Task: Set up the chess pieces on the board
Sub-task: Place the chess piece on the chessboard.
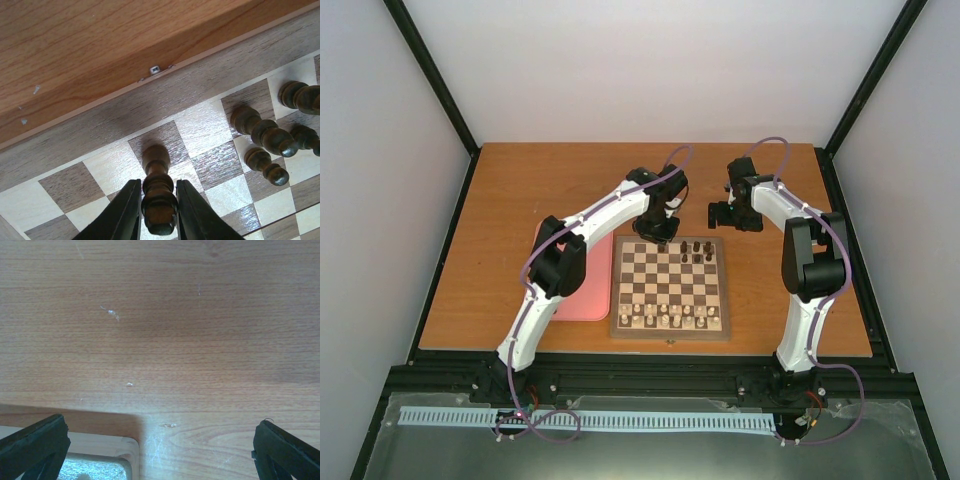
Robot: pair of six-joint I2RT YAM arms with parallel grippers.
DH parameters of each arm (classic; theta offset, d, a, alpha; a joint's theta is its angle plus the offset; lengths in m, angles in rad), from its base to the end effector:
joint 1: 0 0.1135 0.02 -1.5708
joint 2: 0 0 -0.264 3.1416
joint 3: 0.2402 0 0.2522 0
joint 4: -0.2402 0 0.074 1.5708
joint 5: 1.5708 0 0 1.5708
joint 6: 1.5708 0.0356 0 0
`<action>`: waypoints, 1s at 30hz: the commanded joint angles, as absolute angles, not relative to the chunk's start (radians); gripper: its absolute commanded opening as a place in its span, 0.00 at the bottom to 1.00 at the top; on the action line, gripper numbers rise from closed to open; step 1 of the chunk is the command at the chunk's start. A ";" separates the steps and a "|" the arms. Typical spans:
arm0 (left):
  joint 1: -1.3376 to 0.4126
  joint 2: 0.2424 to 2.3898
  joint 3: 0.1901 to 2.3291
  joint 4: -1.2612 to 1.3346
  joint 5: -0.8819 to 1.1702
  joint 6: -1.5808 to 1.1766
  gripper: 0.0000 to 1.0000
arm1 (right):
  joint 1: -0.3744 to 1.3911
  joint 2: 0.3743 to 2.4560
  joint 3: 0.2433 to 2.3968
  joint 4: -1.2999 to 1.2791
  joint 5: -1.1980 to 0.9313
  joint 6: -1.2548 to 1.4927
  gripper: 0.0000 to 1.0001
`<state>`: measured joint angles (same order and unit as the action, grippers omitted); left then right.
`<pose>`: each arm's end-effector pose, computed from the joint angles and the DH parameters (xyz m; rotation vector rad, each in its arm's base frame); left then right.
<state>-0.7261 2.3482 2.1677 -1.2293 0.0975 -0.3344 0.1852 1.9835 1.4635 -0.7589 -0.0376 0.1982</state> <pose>0.3525 -0.3176 0.2087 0.6037 2.9812 -0.2521 0.3927 0.0749 0.1807 0.0107 2.8592 0.1328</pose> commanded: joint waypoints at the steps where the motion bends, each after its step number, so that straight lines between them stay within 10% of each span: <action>1: -0.736 2.361 2.209 -1.235 0.103 -0.325 0.22 | 0.187 1.996 1.481 -0.752 -0.028 0.187 1.00; 30: -0.736 2.335 2.218 -1.224 0.114 -0.328 0.41 | 0.187 1.994 1.486 -0.752 -0.052 0.187 1.00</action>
